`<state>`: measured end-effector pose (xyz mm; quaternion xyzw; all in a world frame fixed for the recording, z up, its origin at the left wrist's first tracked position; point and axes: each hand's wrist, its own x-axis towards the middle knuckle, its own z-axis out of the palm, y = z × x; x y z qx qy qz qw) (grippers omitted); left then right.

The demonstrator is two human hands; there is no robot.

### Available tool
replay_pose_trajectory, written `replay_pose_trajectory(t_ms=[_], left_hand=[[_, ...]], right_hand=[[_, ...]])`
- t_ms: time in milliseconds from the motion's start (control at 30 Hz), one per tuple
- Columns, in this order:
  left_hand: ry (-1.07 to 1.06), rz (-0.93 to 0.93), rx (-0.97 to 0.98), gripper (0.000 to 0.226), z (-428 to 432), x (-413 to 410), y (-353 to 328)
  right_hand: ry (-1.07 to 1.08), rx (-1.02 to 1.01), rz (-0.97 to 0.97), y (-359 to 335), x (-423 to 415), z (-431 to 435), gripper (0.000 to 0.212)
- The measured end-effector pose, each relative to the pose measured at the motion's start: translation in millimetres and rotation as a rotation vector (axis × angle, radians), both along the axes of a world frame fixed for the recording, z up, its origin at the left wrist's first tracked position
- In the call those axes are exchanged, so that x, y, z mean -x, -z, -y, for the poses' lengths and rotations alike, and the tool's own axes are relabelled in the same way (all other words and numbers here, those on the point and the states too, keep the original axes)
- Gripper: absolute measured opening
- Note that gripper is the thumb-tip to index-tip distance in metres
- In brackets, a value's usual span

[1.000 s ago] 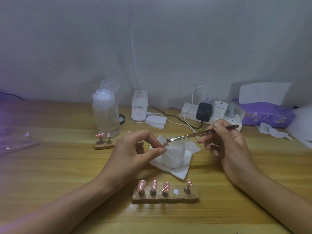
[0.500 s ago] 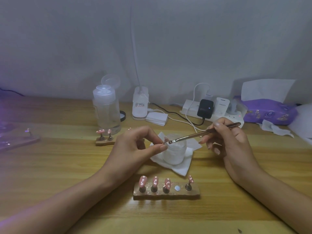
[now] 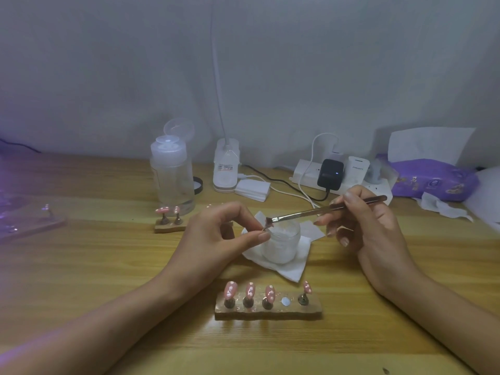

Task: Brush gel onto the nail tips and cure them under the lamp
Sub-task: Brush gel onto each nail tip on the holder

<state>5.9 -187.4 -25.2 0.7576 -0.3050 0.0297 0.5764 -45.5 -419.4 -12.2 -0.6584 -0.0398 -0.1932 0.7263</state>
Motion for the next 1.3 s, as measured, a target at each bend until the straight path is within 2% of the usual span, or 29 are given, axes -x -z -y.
replay_pose_trajectory(t_ms=[133, 233, 333, 433, 600, 800, 933, 1067, 1200, 1300], left_hand=[[0.000, -0.001, -0.007, 0.021, 0.4, 0.3, 0.4], [0.000, 0.002, -0.007, 0.020, 0.5, 0.0, 0.4], [-0.003, 0.004, -0.012, 0.020, 0.5, -0.5, 0.8], [-0.001, 0.004, -0.009, 0.021, 0.4, -0.5, 1.1], [0.002, 0.014, -0.011, 0.021, 0.5, -1.5, 1.3], [-0.001, 0.028, -0.001, 0.022, 0.9, -1.5, 1.8], [-0.003, 0.057, -0.013, 0.020, 1.0, -1.2, 0.7], [-0.011, 0.057, -0.009, 0.024, -0.2, -0.7, 1.5], [-0.015, 0.066, -0.004, 0.024, -0.2, 0.0, 1.2], [-0.023, 0.086, -0.009, 0.017, 0.2, 0.3, 0.7]], right_hand=[[0.072, 0.014, -0.033, 4.1, -2.3, 4.8, 0.029], [0.035, -0.038, 0.004, 2.3, -1.8, 4.6, 0.025], [-0.003, 0.019, 0.001, 1.5, -1.1, 2.8, 0.024], [0.056, 0.028, -0.025, 4.5, -3.0, 5.4, 0.030], [-0.009, -0.010, 0.011, 1.6, -1.8, 3.8, 0.021], [0.063, 0.008, -0.017, 4.2, -4.1, 5.7, 0.026], [-0.006, -0.011, 0.010, 2.0, -1.7, 3.9, 0.024], [0.040, 0.042, -0.025, 4.9, -2.3, 4.9, 0.026], [0.037, -0.036, -0.005, 4.1, -2.7, 6.0, 0.028], [-0.009, 0.003, -0.003, 1.9, -2.0, 3.2, 0.023]])
